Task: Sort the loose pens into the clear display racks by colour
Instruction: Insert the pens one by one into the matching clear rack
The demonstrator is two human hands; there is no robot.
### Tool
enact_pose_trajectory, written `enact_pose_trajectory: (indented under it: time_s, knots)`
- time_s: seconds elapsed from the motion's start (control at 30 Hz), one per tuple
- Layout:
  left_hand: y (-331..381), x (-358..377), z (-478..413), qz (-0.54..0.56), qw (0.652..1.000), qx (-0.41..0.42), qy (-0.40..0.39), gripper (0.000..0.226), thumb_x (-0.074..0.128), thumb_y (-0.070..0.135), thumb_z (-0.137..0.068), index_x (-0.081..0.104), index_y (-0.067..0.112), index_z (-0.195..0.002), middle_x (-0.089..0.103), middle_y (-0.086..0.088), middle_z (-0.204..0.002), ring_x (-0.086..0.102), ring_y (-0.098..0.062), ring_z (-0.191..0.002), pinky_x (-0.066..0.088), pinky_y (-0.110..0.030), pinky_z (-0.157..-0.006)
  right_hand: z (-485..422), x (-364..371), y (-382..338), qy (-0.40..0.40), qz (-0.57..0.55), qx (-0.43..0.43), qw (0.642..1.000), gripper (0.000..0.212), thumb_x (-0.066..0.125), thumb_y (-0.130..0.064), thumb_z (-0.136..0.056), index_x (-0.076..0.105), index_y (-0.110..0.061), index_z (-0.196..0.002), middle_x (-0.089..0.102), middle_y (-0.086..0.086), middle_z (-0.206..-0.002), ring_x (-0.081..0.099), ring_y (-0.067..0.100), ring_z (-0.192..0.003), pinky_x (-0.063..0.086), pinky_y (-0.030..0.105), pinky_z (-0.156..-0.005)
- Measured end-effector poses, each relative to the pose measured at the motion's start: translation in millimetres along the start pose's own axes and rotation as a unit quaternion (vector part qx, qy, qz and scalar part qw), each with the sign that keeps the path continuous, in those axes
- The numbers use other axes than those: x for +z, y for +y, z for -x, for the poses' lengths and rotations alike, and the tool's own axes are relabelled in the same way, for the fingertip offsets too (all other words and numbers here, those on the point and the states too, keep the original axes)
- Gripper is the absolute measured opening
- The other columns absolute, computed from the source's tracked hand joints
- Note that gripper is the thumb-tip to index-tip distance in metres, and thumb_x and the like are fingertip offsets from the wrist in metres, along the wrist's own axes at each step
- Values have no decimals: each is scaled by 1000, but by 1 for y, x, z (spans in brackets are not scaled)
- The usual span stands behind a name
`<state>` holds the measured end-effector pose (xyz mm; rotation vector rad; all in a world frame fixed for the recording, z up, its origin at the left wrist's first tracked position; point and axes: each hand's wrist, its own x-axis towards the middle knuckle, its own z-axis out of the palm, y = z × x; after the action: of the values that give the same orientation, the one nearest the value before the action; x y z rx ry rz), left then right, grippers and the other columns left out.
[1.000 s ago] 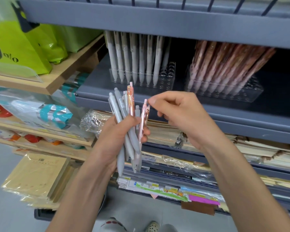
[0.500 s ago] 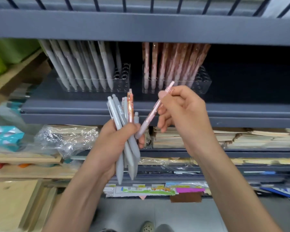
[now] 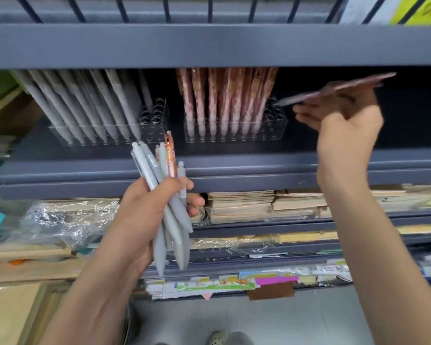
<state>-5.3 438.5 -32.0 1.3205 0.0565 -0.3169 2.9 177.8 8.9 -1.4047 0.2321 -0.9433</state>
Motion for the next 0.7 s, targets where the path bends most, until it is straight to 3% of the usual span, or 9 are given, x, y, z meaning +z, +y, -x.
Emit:
enact_pose_trajectory:
  time_s: [0.1, 0.17, 0.23, 0.3, 0.4, 0.57, 0.63, 0.7]
  knots:
    - [2, 1, 1, -1, 1000, 0, 8, 19, 69, 19, -91, 77, 20, -74, 73, -8, -73, 67, -22, -62, 55, -28, -55, -26, 9, 13, -16, 31, -21, 999, 9, 49, -3, -89, 53, -11, -92, 64, 7, -79, 66, 29, -67, 56, 40, -67]
    - [5, 0, 2, 14, 1000, -1, 14, 10, 68, 19, -92, 70, 12, -85, 69, -6, -72, 62, -19, -56, 52, -26, -51, -40, 17, 22, -27, 132, -24, 991, 12, 51, -6, -89, 53, -17, -85, 66, 7, -77, 66, 28, -69, 57, 48, -72]
    - [9, 0, 3, 22, 1000, -4, 12, 10, 66, 16, -94, 61, 8, -90, 62, -3, -71, 53, -16, -49, 46, -24, -46, -52, 21, 28, -66, 265, -35, 961, 9, 52, -16, -89, 61, -17, -86, 72, 14, -85, 69, 37, -83, 54, 53, -83]
    - [11, 1, 4, 24, 1000, -4, 13, 9, 63, 13, -95, 56, 8, -91, 59, -3, -70, 46, -14, -45, 41, -23, -42, -58, 24, 29, -100, 328, -54, 938, 26, 47, -23, -86, 67, -9, -94, 73, 18, -92, 66, 43, -93, 52, 53, -88]
    - [11, -1, 5, 16, 1000, -7, 24, 6, 61, 12, -96, 56, 9, -93, 58, -5, -73, 43, -13, -44, 40, -23, -42, -58, 29, 24, -116, 391, -107, 907, 40, 34, -26, -76, 67, -13, -96, 72, 16, -95, 65, 40, -96, 51, 45, -90]
    - [9, -5, 5, 3, 1000, 0, 19, 2, 54, 8, -96, 55, 8, -97, 59, -6, -77, 44, -15, -46, 41, -24, -44, -62, 31, 20, -71, 348, -87, 931, 37, 33, -24, -71, 66, -12, -83, 69, 17, -88, 64, 42, -85, 54, 53, -79]
    - [8, -6, 5, 2, 1000, 5, 14, 5, 53, 7, -96, 55, 8, -100, 59, -7, -78, 44, -15, -47, 41, -24, -43, -60, 29, 19, -45, 321, -84, 942, 32, 35, -22, -73, 65, -12, -73, 68, 11, -76, 65, 40, -78, 54, 52, -75]
    - [7, -6, 5, 3, 1000, 7, 11, 10, 52, 7, -96, 56, 9, -105, 59, -7, -78, 45, -16, -49, 41, -24, -44, -57, 27, 18, -27, 313, -80, 946, 31, 38, -22, -75, 67, -12, -75, 68, 7, -74, 66, 36, -78, 55, 47, -76]
